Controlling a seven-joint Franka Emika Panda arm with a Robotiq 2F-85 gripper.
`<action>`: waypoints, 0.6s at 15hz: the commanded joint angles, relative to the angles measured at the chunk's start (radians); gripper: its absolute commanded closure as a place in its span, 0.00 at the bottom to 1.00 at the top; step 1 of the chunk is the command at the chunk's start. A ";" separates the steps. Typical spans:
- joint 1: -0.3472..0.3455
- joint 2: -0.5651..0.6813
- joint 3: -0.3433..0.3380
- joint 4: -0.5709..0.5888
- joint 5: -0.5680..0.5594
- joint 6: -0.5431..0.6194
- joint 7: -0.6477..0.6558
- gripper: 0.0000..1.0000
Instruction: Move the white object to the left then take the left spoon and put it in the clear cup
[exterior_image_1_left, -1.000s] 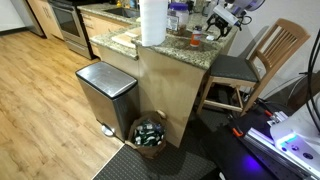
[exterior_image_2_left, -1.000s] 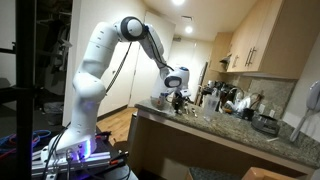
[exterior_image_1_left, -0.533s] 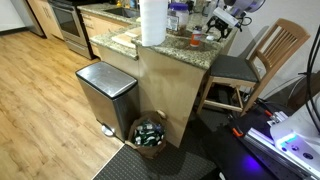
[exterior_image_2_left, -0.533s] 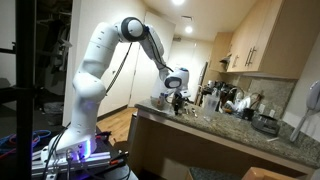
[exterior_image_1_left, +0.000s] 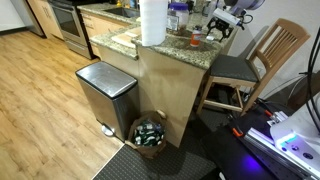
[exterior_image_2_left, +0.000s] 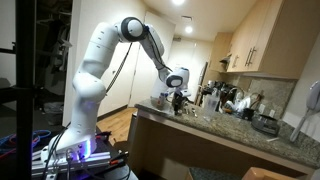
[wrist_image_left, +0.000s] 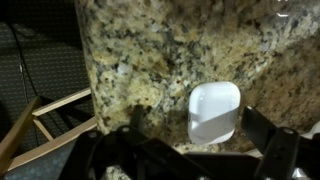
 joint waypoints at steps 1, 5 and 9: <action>0.001 0.000 -0.003 0.002 0.001 -0.004 -0.002 0.00; 0.004 0.000 -0.008 -0.003 -0.015 -0.031 0.011 0.00; 0.003 0.000 -0.003 0.003 -0.010 -0.013 -0.002 0.00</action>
